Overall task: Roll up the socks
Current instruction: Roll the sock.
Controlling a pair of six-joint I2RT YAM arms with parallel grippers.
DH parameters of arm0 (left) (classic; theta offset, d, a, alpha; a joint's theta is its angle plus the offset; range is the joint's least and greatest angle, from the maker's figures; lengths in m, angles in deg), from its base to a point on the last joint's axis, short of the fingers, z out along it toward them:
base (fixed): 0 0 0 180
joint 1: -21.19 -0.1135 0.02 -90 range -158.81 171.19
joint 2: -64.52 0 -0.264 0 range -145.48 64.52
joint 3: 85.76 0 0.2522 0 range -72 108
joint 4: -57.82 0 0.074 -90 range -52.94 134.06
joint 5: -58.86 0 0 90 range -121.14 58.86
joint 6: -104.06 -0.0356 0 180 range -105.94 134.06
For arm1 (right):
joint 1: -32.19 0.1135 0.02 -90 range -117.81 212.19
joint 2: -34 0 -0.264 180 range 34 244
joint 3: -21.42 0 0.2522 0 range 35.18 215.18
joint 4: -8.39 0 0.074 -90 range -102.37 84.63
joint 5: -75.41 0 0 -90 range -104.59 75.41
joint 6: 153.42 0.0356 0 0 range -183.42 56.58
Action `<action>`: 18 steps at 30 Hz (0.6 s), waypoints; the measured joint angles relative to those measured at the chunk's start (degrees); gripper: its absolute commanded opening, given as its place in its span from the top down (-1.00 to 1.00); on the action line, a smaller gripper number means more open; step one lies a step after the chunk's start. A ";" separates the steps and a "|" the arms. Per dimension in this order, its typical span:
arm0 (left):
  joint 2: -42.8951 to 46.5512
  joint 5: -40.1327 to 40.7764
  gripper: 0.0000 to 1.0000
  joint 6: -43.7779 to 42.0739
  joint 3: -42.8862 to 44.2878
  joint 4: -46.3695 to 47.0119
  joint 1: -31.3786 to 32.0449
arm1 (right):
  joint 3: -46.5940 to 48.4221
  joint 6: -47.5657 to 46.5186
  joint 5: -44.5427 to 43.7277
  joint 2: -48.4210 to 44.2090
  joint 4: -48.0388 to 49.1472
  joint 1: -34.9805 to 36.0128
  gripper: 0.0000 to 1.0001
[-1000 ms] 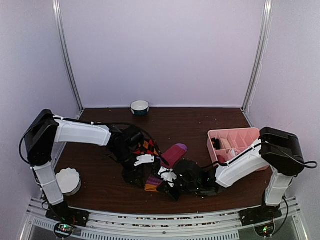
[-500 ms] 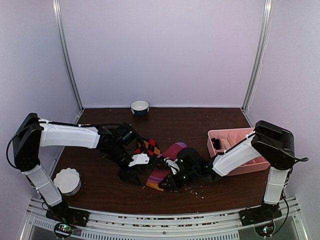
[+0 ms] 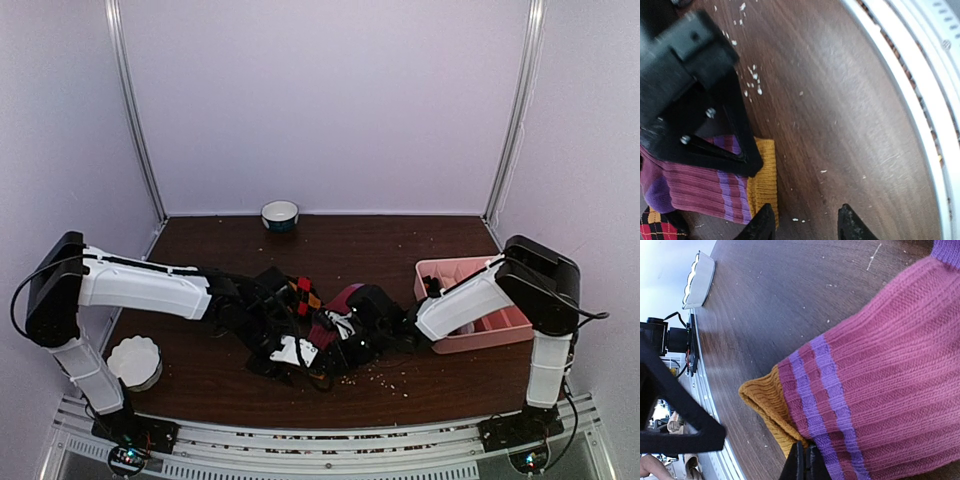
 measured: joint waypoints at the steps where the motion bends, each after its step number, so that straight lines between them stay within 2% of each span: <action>1: -0.63 0.79 0.17 -0.39 0.02 0.26 -0.02 | 0.04 0.15 0.39 0.13 0.00 -0.13 1.00; 6: -4.26 3.87 0.27 -1.64 0.24 0.35 -0.02 | 0.04 1.22 1.57 0.50 0.46 -0.50 1.00; 18: -6.88 6.62 0.22 -1.60 2.80 0.22 -0.02 | 0.26 1.60 3.17 1.01 0.63 -0.87 1.00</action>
